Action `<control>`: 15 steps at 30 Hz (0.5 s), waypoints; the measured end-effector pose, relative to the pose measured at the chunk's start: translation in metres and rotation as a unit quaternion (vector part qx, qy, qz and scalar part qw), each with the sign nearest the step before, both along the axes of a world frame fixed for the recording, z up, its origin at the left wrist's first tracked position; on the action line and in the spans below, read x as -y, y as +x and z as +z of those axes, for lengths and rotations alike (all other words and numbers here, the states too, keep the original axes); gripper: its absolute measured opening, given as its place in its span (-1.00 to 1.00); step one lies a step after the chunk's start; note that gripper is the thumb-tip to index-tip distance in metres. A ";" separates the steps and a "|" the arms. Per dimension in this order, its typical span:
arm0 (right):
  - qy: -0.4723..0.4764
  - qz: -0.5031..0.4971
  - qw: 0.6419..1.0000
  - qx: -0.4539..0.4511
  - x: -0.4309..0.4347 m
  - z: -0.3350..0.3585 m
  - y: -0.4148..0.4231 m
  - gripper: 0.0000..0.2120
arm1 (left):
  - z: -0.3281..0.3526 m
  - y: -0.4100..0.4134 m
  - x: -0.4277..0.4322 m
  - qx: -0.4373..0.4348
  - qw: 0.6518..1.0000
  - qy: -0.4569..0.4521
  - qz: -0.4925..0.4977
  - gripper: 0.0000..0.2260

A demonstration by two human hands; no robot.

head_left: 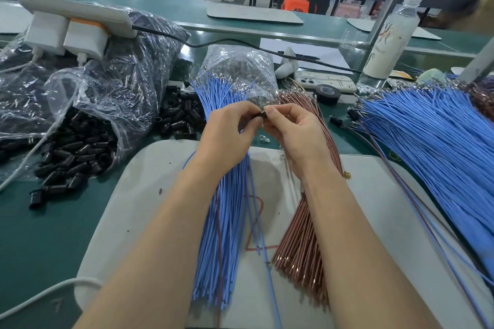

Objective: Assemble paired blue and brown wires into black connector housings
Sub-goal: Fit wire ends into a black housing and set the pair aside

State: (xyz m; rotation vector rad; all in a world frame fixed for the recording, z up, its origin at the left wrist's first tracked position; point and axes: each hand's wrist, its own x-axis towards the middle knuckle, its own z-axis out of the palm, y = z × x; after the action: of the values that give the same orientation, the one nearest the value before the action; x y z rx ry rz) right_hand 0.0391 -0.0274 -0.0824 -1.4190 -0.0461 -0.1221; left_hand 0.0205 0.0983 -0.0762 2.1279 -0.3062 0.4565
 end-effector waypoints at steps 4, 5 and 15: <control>0.028 0.004 1.000 0.001 -0.004 0.001 -0.001 -0.89 | 0.002 0.000 -0.001 0.001 1.000 -0.020 0.012 -0.90; 0.035 0.001 0.999 0.003 -0.005 0.003 0.000 -0.89 | 0.003 0.000 -0.001 0.000 0.999 -0.029 0.015 -0.89; 0.104 0.202 0.968 -0.110 -0.011 0.019 -0.012 -0.43 | 0.021 -0.007 0.000 0.040 0.997 -0.069 0.022 -0.87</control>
State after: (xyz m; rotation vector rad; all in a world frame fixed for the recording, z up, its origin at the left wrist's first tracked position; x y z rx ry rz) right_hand 0.0272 -0.0166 -0.0634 -1.1805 -0.1340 0.3580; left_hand 0.0134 0.0981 -0.0548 1.9880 -0.2655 0.5722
